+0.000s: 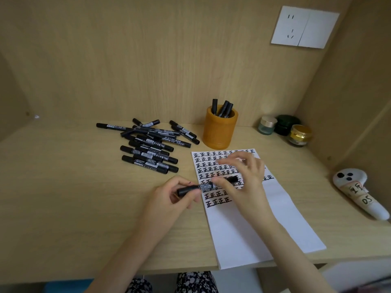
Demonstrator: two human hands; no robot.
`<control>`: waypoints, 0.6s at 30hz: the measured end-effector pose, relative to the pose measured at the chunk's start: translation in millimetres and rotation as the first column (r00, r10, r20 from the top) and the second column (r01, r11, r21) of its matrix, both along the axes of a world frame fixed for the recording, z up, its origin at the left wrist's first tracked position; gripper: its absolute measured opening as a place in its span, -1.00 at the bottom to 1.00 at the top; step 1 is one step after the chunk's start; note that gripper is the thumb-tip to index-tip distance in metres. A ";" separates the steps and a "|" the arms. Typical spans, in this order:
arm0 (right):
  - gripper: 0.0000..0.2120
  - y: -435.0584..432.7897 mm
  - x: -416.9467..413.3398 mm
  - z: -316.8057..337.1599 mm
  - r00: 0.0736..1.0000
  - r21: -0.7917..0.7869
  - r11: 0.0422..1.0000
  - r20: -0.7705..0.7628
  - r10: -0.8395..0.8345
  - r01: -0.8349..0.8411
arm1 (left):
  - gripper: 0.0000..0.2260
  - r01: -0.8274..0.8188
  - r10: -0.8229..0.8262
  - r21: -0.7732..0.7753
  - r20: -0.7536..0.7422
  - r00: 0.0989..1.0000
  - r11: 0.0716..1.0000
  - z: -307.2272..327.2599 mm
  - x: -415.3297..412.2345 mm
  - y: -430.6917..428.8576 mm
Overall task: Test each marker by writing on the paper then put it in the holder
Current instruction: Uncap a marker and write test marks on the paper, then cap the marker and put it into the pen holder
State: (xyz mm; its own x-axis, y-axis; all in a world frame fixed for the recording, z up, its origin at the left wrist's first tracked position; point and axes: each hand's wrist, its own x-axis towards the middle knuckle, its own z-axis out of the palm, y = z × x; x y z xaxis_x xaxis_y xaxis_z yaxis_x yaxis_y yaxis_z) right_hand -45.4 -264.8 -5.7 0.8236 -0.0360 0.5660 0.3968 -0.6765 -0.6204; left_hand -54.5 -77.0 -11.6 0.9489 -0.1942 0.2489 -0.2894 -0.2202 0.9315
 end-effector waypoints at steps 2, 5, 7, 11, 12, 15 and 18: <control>-0.76 -1.4 6.5 -1.4 0.988 -0.198 0.976 0.103 0.115 -0.093 | -0.92 -0.012 0.012 -0.021 0.015 1.000 1.000 3.3 3.4 -3.4; -0.77 -0.8 10.9 1.6 0.956 -0.341 0.923 0.161 0.244 -0.178 | -0.92 -0.010 0.014 -0.053 0.066 0.998 0.999 9.1 10.0 -9.3; -0.74 -0.6 11.7 6.8 0.954 -0.328 0.920 0.129 0.270 -0.216 | -0.91 0.012 -0.005 -0.084 0.079 0.997 0.996 13.4 13.6 -12.3; -0.78 2.2 19.1 21.5 0.968 -0.279 0.944 0.129 0.217 -0.175 | -0.67 0.034 -0.030 -0.090 0.047 0.998 0.995 22.5 19.3 -16.6; -0.83 2.7 24.6 27.4 0.976 -0.211 0.967 0.129 0.173 -0.143 | -0.62 0.017 -0.016 -0.081 0.019 1.000 0.997 22.8 21.4 -16.7; -0.85 -1.3 53.5 50.3 0.997 0.209 0.978 0.073 0.002 -0.018 | -0.73 -0.089 0.089 0.042 -0.009 0.996 0.995 13.5 30.8 -11.0; -0.80 -10.9 95.7 71.8 0.981 0.376 0.917 0.081 -0.176 0.134 | -0.80 -0.191 0.190 0.219 0.025 0.981 0.957 -4.7 38.7 1.5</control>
